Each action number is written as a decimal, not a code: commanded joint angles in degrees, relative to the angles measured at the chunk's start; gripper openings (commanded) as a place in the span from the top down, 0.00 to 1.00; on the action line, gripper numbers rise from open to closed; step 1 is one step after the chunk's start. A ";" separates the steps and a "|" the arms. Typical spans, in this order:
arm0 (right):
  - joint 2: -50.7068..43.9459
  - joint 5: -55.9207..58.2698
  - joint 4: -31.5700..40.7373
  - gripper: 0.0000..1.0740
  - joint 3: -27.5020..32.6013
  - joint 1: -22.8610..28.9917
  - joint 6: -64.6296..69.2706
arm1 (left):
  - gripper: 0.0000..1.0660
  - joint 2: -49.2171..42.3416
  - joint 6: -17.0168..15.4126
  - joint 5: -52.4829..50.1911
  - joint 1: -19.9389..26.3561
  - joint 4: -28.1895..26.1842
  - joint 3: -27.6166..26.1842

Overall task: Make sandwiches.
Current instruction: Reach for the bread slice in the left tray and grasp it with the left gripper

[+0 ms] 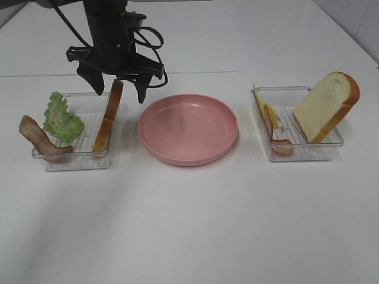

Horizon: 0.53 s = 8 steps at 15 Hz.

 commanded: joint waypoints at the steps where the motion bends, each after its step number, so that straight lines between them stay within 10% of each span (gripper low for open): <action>1: -1.20 -0.29 -0.17 0.26 0.11 -0.23 -0.57 | 0.29 1.20 -0.29 2.75 -0.29 -0.80 0.06; 8: -1.20 -0.29 -0.17 0.26 0.11 -0.23 -0.57 | 1.00 0.52 0.06 2.75 -0.23 -0.17 0.06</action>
